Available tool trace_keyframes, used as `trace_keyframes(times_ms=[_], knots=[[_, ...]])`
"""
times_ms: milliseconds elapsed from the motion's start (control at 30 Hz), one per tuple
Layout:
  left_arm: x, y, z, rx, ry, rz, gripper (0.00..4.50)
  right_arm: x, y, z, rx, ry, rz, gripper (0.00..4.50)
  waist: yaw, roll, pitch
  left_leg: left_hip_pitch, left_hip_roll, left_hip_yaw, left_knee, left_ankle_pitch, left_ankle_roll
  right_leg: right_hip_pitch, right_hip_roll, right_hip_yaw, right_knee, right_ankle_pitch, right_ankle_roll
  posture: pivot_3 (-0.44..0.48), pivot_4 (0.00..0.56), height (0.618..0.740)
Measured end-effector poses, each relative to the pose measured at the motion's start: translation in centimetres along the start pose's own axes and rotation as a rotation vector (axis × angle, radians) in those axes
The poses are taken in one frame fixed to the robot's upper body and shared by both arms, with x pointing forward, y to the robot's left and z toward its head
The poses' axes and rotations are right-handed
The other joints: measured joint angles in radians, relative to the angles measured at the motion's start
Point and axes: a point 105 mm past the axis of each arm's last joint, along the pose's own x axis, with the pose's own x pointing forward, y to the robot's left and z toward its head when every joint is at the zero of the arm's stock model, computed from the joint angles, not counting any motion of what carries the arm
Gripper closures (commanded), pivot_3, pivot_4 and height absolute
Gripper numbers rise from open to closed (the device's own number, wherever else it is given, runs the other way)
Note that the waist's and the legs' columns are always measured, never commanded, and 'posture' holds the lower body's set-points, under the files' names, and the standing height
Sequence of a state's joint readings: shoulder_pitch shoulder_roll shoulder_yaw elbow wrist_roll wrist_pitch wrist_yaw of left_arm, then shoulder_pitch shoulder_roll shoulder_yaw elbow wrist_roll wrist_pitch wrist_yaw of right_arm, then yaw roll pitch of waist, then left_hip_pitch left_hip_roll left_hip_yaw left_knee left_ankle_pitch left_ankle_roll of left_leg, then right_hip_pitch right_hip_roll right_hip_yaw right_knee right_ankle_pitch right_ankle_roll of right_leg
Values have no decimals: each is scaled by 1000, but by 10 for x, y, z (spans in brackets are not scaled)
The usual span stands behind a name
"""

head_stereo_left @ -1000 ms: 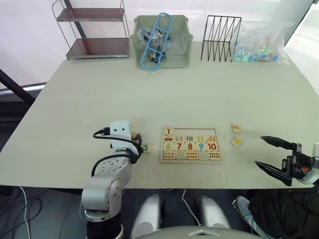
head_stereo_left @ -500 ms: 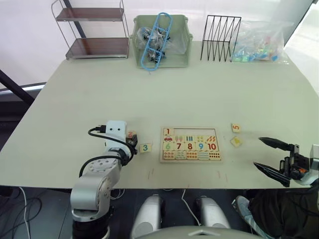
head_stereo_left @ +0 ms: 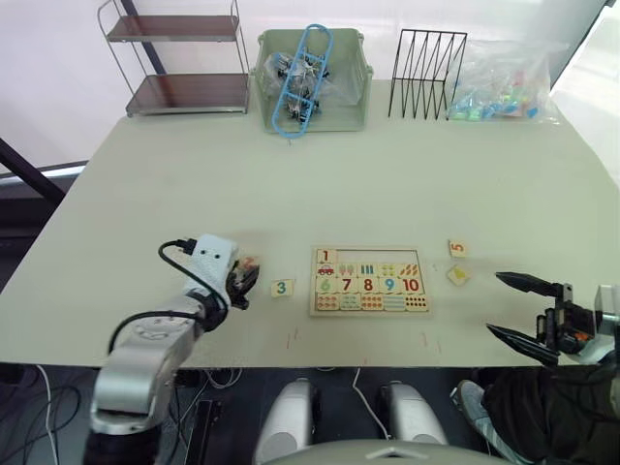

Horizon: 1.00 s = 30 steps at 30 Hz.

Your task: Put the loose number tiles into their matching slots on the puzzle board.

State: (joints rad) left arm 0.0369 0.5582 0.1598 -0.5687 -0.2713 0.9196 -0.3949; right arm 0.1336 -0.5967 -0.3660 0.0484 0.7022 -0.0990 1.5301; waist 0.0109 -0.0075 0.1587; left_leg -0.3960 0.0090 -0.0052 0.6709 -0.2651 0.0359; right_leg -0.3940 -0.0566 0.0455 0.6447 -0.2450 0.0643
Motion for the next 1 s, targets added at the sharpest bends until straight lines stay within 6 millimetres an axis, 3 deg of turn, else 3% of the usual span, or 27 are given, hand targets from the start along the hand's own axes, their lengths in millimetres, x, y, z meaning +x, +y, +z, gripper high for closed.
trace_keyframes(times_ms=[100,200,367,667,1000], knots=[[-4,6,-4,67,3,-120,2927,1,0,0,-2,-1,1,0,2,0,0,0,0,0,0,0,0,0,-6,-1,-1,0,0,0,150,740],[-11,27,-2,185,-13,-275,2927,1,0,1,-4,-3,2,0,2,0,1,0,0,0,-1,0,0,0,-7,-1,-2,0,-1,0,150,740],[-14,31,-5,273,-29,-456,2927,3,-2,2,-9,-11,2,0,1,1,1,-1,0,1,-2,0,0,-1,-8,-2,-3,0,-1,0,150,740],[-6,53,-8,617,-3,-838,2927,5,-1,1,-20,-24,-3,0,4,1,1,-3,-2,1,-2,0,0,-2,-2,-3,-3,0,-1,0,150,740],[6,52,-2,864,8,-986,2927,5,1,0,-22,-31,-12,0,-1,1,2,-2,-2,1,0,0,1,-2,3,-2,1,2,4,0,150,740]])
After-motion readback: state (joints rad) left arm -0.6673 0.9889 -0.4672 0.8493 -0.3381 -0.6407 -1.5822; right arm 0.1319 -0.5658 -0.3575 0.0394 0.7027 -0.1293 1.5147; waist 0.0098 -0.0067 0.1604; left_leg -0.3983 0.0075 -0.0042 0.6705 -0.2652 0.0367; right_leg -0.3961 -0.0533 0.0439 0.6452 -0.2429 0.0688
